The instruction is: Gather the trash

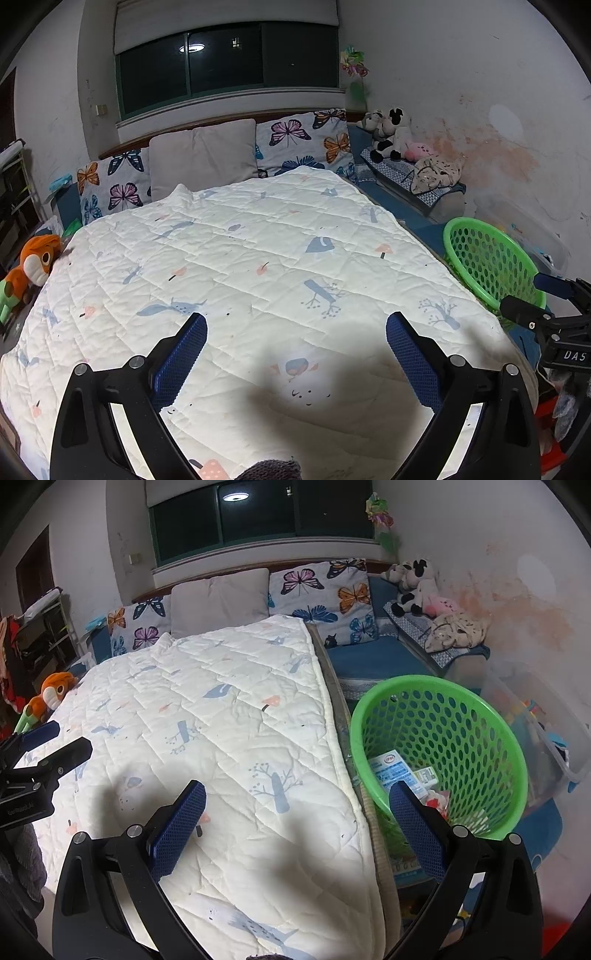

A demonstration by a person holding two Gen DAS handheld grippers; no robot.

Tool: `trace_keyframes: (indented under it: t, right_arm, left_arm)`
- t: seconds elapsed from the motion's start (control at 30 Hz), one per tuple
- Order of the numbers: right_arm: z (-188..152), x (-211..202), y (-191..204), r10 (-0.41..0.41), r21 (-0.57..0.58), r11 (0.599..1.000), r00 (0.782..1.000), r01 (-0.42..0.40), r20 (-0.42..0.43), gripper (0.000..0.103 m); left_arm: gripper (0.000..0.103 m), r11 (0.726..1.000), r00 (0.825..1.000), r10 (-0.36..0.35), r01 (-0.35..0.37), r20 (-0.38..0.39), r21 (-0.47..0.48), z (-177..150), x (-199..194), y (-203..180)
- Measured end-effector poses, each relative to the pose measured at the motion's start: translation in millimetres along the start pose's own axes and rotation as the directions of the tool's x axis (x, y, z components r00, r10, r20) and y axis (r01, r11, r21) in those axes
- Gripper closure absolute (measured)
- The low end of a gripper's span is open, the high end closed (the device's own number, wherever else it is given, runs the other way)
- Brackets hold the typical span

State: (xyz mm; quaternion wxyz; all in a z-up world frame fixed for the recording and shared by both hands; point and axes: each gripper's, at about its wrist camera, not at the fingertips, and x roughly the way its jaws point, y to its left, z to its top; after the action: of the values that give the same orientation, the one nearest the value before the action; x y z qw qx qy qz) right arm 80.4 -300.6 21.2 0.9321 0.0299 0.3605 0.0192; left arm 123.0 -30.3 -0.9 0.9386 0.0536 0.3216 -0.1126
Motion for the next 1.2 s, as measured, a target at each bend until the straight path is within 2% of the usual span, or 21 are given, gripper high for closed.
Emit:
trace_keyframes:
  t: [1.2]
  right_arm:
    - [2,-1,17,0.011,-0.046,0.999,1.0,-0.01,0.023,0.004]
  left_arm:
    - [0.009,0.998,0.998,0.057,-0.057,-0.001,-0.034,-6,-1,12]
